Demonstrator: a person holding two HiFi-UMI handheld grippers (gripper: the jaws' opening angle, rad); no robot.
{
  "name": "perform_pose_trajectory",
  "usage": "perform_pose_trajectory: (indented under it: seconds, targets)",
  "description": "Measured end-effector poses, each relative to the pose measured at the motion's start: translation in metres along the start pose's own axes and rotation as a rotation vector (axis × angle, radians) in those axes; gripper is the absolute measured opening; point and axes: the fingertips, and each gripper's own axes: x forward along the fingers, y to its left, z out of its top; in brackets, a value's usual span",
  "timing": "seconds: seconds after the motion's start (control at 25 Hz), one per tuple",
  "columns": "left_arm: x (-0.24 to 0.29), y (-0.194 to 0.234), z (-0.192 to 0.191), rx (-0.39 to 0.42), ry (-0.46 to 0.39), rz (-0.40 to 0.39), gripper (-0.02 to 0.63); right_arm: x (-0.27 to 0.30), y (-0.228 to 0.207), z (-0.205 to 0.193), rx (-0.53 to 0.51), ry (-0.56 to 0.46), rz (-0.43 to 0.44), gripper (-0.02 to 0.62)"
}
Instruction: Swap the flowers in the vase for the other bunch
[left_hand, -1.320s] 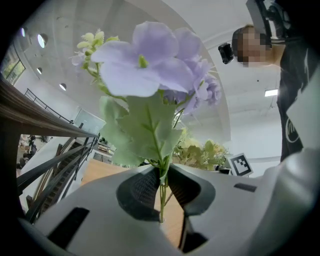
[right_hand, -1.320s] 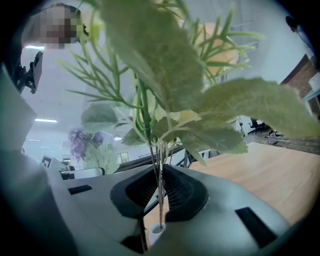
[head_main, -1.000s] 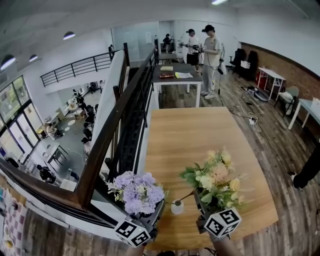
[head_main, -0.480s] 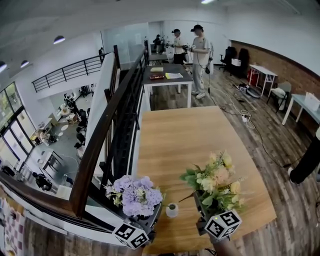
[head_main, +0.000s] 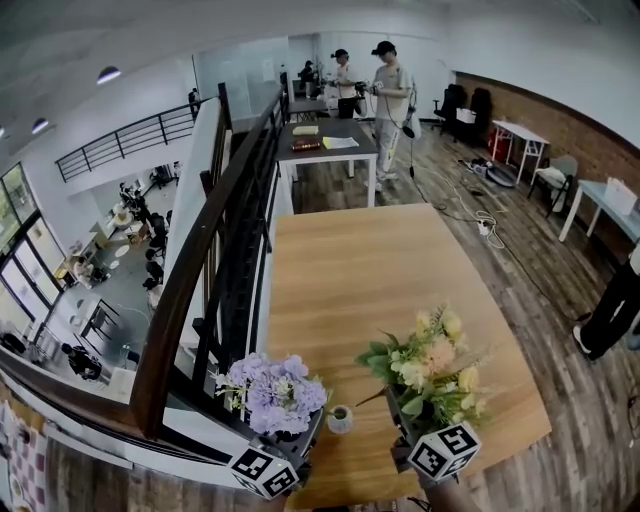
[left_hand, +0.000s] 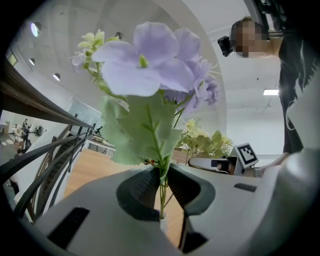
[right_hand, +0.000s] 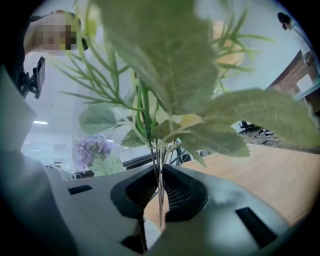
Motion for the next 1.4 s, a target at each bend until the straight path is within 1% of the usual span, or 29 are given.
perform_pose_trajectory:
  seconds: [0.28,0.72,1.12,1.4]
  targets:
    - [0.010,-0.001,-0.010,-0.018,0.020,0.000,0.057,-0.001,-0.007,-0.006,0.008,0.021,-0.003,0.053]
    - [0.007,0.005,-0.032,-0.036,0.038,0.001,0.057,-0.008,-0.011,-0.023,0.018,0.048,-0.029,0.054]
    - [0.008,0.006,-0.043,-0.040,0.044,0.000,0.057,-0.014,-0.014,-0.029,0.011,0.056,-0.037,0.053]
    - [0.008,0.007,-0.041,-0.047,0.045,0.000,0.057,-0.015,-0.013,-0.026,0.008,0.056,-0.040,0.053]
